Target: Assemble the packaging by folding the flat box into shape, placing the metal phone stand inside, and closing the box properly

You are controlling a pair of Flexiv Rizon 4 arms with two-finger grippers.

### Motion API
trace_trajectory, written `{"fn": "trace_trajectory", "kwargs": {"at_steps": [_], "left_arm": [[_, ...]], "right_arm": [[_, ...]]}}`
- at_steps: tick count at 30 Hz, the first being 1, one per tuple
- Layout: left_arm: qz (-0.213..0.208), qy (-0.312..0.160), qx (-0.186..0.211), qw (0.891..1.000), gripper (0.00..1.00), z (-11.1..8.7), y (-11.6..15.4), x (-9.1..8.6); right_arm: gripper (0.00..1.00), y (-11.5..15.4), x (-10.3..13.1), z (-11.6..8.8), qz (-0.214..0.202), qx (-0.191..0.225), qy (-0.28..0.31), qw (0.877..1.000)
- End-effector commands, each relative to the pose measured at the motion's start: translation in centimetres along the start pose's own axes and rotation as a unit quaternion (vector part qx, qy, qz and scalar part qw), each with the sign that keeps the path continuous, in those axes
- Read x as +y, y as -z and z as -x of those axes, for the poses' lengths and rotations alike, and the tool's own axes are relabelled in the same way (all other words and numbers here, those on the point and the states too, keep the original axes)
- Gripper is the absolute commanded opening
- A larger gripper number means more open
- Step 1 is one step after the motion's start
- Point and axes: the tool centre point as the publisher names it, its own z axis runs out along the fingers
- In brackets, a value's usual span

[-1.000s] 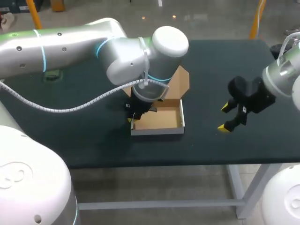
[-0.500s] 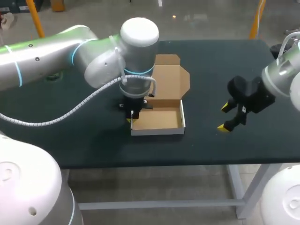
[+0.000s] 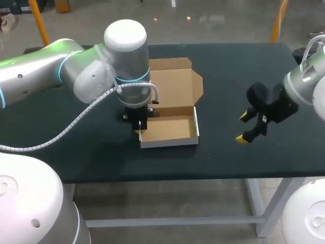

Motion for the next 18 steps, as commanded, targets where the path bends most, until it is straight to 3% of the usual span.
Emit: {"fn": "trace_trajectory", "kwargs": {"at_steps": [1,4,10,12,18], "left_arm": [[-0.007,0.0,-0.014,1.0,0.0,-0.4,-0.2,0.1],[-0.01,0.0,-0.026,1.0,0.09,-0.7,-0.2,0.0],[-0.014,0.004,-0.021,1.0,0.47,-0.8,0.2,-0.3],[-0.014,0.006,-0.012,1.0,0.69,-0.7,0.4,-0.3],[-0.02,0.01,0.004,1.0,0.96,-0.6,0.9,-0.3]], "right_arm": [[1.0,0.1,-0.1,0.0,0.001,0.001,-0.001,1.0],[1.0,0.2,-0.2,0.0,0.001,0.0,-0.002,1.0],[1.0,0.2,-0.3,0.0,0.001,-0.001,-0.005,1.0],[1.0,0.1,-0.3,0.0,0.001,-0.001,-0.005,1.0],[1.0,0.0,-0.3,0.1,0.001,-0.001,-0.004,1.0]]}}
